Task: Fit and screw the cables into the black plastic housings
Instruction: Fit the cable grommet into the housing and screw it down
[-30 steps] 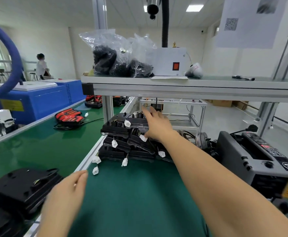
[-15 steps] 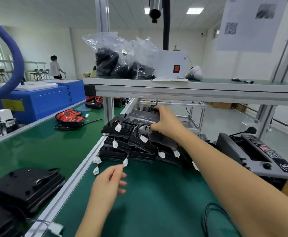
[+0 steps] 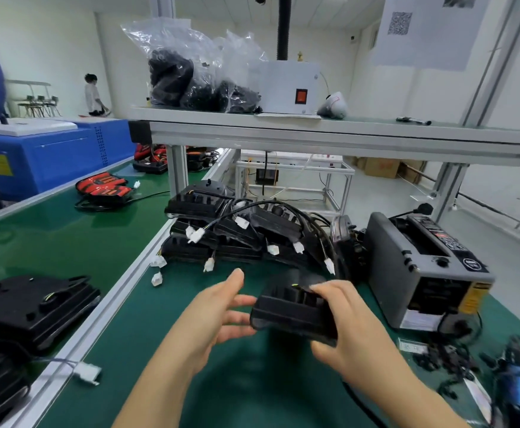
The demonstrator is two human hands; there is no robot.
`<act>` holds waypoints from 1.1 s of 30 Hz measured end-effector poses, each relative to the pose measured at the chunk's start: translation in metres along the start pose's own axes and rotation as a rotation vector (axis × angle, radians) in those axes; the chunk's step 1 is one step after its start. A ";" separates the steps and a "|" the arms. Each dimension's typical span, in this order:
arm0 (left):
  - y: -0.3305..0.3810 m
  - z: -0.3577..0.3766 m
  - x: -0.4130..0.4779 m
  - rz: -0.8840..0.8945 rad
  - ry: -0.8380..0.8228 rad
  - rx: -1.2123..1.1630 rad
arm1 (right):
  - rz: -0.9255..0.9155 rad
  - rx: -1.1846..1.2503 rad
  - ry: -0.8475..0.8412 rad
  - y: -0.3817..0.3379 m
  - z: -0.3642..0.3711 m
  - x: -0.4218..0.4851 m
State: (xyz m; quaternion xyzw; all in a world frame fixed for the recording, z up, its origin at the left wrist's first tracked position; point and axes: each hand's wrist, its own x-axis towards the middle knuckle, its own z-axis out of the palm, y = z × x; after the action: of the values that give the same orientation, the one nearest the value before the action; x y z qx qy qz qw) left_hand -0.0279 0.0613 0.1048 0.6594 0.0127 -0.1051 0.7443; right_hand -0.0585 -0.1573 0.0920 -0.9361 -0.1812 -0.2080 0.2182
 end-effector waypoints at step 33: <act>-0.091 0.020 -0.064 0.460 -0.035 0.860 | 0.096 0.452 -0.064 0.004 0.029 -0.097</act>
State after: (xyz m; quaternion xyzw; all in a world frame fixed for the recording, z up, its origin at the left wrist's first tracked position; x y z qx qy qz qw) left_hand -0.1085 0.0403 0.0284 0.8910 -0.1906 0.0553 0.4082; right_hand -0.1295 -0.1706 0.0213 -0.8771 -0.1855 -0.1218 0.4260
